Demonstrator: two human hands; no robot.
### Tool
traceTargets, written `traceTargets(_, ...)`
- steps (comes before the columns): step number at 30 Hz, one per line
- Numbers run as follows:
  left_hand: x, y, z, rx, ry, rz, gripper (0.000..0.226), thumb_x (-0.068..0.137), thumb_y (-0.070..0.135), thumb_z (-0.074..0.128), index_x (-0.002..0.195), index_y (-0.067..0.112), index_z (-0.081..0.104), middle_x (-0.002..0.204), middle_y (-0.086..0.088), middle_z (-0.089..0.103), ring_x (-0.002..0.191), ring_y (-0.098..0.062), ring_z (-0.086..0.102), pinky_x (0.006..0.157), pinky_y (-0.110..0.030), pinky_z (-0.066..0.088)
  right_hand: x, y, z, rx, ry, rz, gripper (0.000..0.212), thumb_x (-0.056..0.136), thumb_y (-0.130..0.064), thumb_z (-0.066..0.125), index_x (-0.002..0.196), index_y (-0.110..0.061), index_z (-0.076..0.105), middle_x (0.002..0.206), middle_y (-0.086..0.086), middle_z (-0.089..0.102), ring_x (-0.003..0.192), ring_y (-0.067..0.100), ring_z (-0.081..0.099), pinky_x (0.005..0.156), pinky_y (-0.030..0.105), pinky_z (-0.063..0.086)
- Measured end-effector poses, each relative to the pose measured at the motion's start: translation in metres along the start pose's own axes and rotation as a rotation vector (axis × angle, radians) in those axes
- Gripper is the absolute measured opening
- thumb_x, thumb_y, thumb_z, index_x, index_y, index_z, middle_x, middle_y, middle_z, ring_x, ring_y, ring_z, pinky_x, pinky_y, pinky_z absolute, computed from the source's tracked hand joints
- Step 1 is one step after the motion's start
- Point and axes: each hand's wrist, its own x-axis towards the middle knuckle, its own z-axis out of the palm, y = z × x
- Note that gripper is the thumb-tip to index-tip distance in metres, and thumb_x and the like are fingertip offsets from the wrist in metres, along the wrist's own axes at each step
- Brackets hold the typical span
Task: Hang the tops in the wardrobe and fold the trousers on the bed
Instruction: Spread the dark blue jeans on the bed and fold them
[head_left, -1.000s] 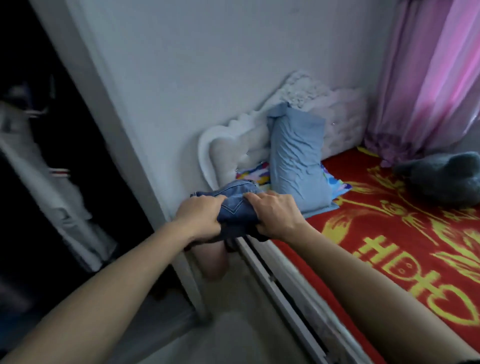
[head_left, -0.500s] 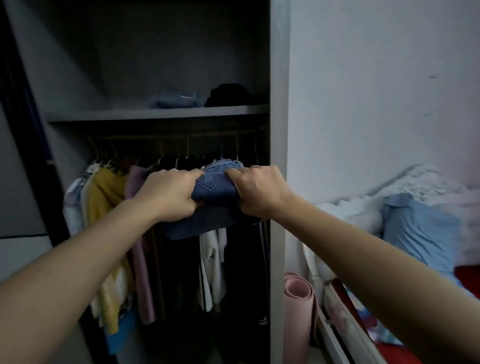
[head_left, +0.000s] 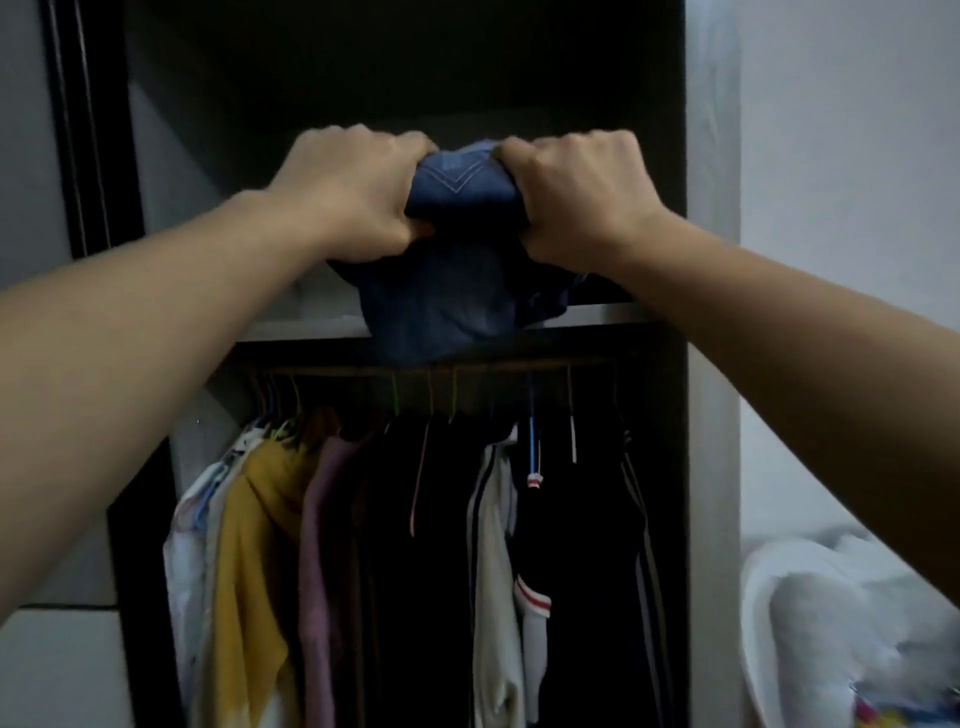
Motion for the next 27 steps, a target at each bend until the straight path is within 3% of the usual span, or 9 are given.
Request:
traceTargets(7,0.075,-0.053,0.06,0.109,0.1,-0.027,0.059,0.084,0.046,0.068,0.134,0.027,0.046,0.116,-0.01,0.065,0.101,-0.038,0.061,0.082,-0.046,0.044,0.078,0.014,0.094,-0.036,0.116,0.018,0.036,0.081,-0.031,0.06,0.112,-0.014,0.054,0.093,0.01,0.067,0.077,0.037,0.064,0.061,0.039,0.034)
traceTargets(19,0.099,-0.194,0.184,0.103,-0.022,-0.125,0.052,0.081,0.047,0.07,0.126,0.027,0.052,0.101,-0.01,0.064,0.091,-0.038,0.061,0.074,-0.042,0.044,0.187,-0.072,0.238,0.097,0.027,-0.043,0.039,0.079,-0.033,0.064,0.115,-0.019,0.055,0.094,0.01,0.064,0.082,0.037,0.062,0.066,0.039,0.034)
traceTargets(27,0.155,-0.326,0.285,0.044,0.163,-0.114,0.052,0.082,0.034,0.071,0.127,0.023,0.048,0.111,-0.009,0.061,0.096,-0.033,0.059,0.077,-0.043,0.041,0.302,-0.126,0.329,0.012,0.043,-0.013,0.039,0.085,-0.03,0.064,0.119,-0.016,0.051,0.09,0.006,0.058,0.073,0.028,0.051,0.064,0.041,0.037)
